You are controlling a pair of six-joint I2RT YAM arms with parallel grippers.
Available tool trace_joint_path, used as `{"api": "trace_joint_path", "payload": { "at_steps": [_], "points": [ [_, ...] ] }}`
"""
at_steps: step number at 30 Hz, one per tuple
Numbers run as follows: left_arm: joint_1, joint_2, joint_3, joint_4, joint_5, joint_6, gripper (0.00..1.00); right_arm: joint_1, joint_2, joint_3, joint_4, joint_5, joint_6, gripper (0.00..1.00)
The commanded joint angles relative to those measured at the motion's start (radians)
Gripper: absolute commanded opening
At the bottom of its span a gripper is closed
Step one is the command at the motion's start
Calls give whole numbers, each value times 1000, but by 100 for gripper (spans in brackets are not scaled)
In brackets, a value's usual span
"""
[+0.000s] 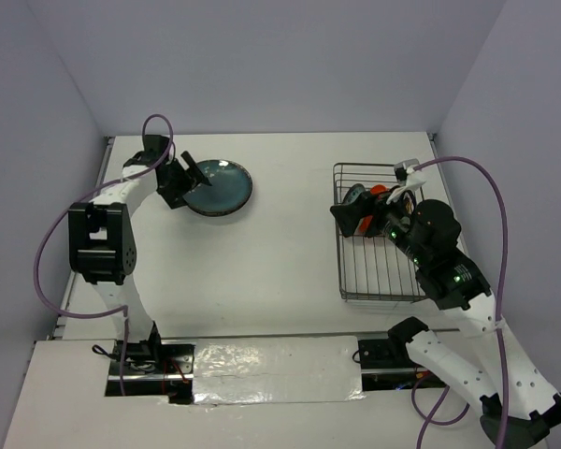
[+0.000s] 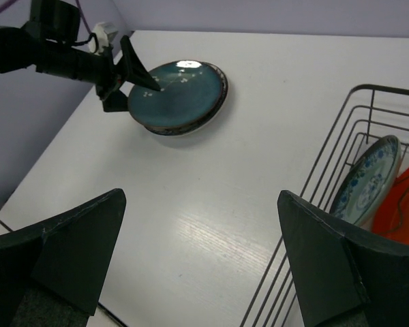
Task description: Unload the plates from the dish rack
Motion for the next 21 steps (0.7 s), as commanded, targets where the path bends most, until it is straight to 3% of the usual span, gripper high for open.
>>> {"api": "trace_joint_path", "payload": {
  "at_steps": [1,12,17,21],
  "points": [
    [-10,-9,50,-78,-117,17,99,-3,2,50,-58,68,-30,100],
    [-55,47,160,-284,-218,44,100,-3,136,123,-190,194,14,100],
    [-56,-142,130,-315,-368,34,99,-2,182,93,-140,388,38,100],
    [-58,-306,142,-364,-431,78,100,-6,383,184,-222,539,47,100]
  ]
}}
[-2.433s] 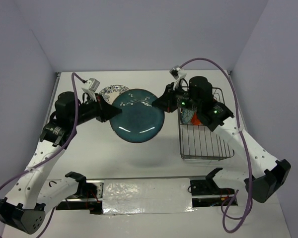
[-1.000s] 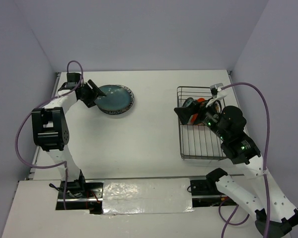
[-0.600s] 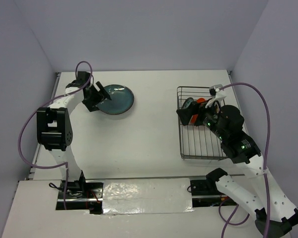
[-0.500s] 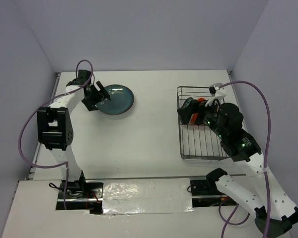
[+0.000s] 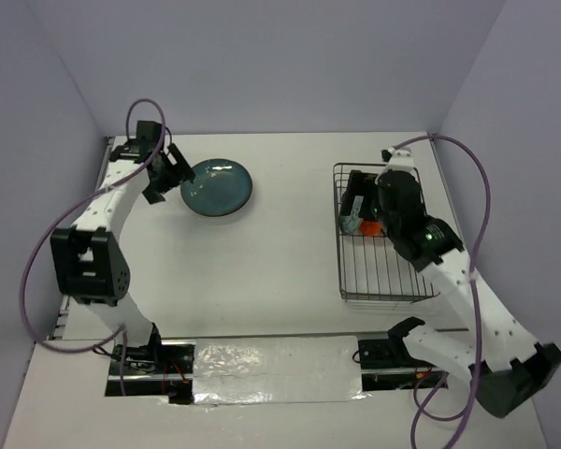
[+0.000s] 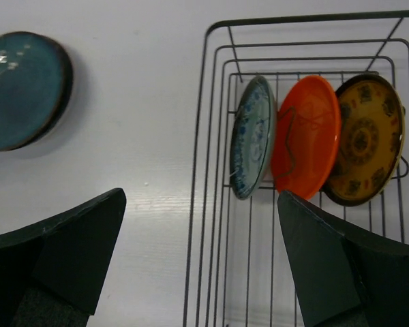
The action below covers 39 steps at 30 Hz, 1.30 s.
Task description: Unload the plates from the dish rack
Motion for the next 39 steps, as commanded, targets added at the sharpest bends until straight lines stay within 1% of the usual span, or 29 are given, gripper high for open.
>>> {"api": "trace_joint_path", "payload": {
  "at_steps": [1,2,3,4,5,6,8,9,10,12,13,15,20,24,26,27,28,29,30,32,33,34,37,38,39],
  "points": [
    [-1,-246,25,-40,-94,79,100,-10,160,115,-49,180,6,100],
    [-8,-294,-24,-8,-85,101,100,-15,194,132,-61,200,2,100],
    [-10,-392,-64,22,-40,153,99,-15,255,143,-57,214,-20,100],
    [-15,-441,-157,58,-7,182,100,-17,286,165,-52,235,-23,100],
    [-24,-492,-202,119,22,208,100,-23,315,180,-64,251,-24,97],
    [-33,-579,-281,139,62,254,100,-32,364,208,-69,275,-31,91],
    [-41,-649,-351,139,67,294,100,-47,403,229,-68,309,-40,82],
    [-44,-711,-384,135,56,317,100,-58,418,234,-61,343,-55,75],
    [-45,-738,-449,135,41,331,100,-64,447,241,-46,360,-66,72],
    [-48,-807,-507,136,21,354,100,-87,484,249,-46,378,-92,66],
    [-51,-827,-567,147,7,357,100,-93,501,263,-49,365,-97,64],
    [-56,-868,-622,177,11,359,100,-107,550,266,-44,336,-116,59],
    [-65,-835,-618,176,27,367,99,-116,639,278,-58,299,-126,53],
    [-70,-822,-615,170,34,368,100,-118,650,254,-35,280,-121,53],
    [-71,-828,-618,175,34,367,100,-118,648,245,-17,262,-120,51],
    [-71,-835,-621,175,39,367,100,-121,656,240,-12,259,-121,45],
    [-74,-838,-623,178,38,367,99,-121,664,240,-11,257,-121,41],
    [-76,-839,-624,176,34,365,99,-121,671,240,-11,257,-127,31],
    [-79,-839,-623,175,33,365,100,-121,679,240,-14,259,-126,26],
    [-85,-839,-624,175,34,367,100,-118,696,249,-28,263,-124,23],
    [-87,-833,-624,176,34,365,100,-119,699,249,-32,269,-124,20],
    [-87,-832,-624,176,38,368,100,-115,694,251,-35,274,-126,19],
    [-88,-816,-621,171,36,368,100,-109,682,261,-41,279,-153,13],
    [-87,-809,-620,170,38,368,100,-106,682,275,-46,274,-165,6],
    [-88,-809,-620,170,36,368,99,-104,684,283,-55,282,-172,3]
  ]
}}
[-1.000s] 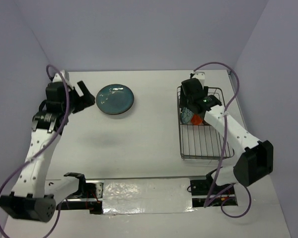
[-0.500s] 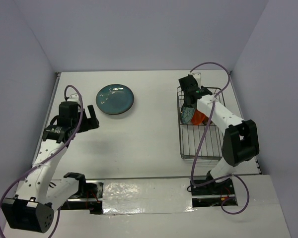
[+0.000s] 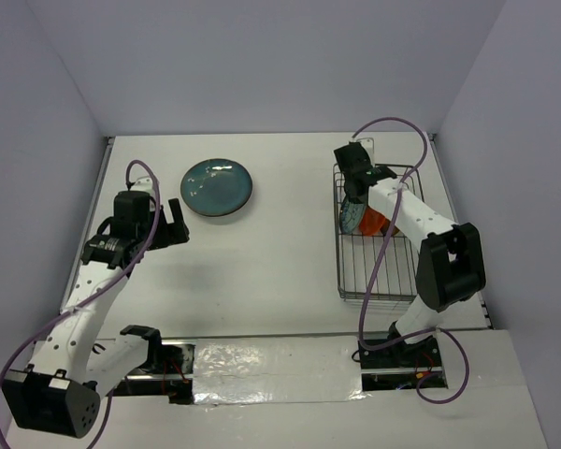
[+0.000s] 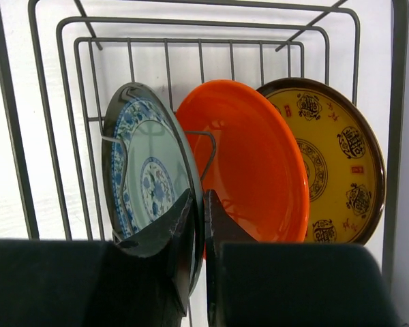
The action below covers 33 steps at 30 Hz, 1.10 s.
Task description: Unload the plates from the dish rack
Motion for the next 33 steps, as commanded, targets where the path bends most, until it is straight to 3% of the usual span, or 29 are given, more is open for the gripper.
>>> {"api": "trace_joint_path", "payload": {
  "at_steps": [1,15,23,25,28,33],
  "points": [
    [-5,7,24,31,10,13,100,8,-1,50,-22,11,-20,0],
    [-7,18,24,28,2,11,100,76,-94,158,-102,52,-151,0],
    [-7,12,26,23,-12,7,100,230,-128,398,-301,445,-128,0],
    [-7,11,27,23,-19,3,99,264,-157,437,-303,453,-129,0],
    [-7,0,31,14,-47,-6,100,330,-207,460,-304,312,-91,0],
    [-5,-46,38,-8,-143,-35,100,356,-359,236,8,-360,-47,0]
  ]
}}
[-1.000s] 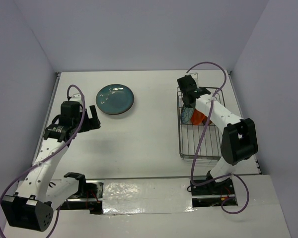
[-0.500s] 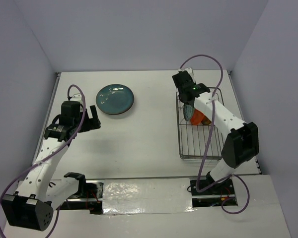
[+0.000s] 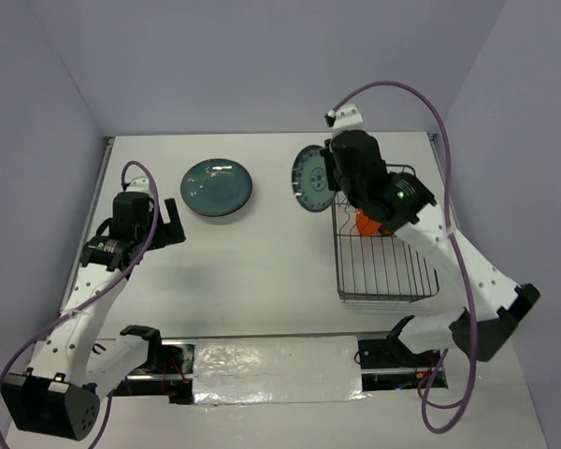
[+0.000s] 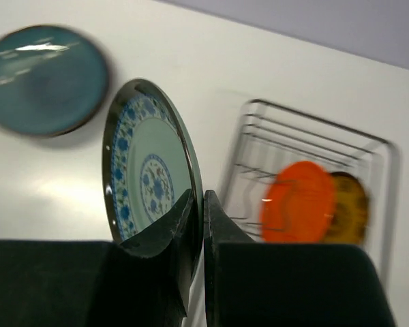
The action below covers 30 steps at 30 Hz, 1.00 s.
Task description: Unload the plates from the dish rack
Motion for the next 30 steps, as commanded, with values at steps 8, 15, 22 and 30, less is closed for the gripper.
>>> {"api": "trace_joint_path", "payload": {
  "at_steps": [8,15,22,30],
  "points": [
    [-2,-110,35,-4,-119,-42,99,2,-38,-506,614,-834,214,4],
    [-2,-120,32,4,-90,-31,100,2,183,-548,756,-927,293,5],
    [-4,-112,31,5,-78,-23,100,0,367,-494,750,-917,279,16],
    [-4,-112,26,15,-53,-16,99,0,335,-511,689,-855,247,66]
  ]
}}
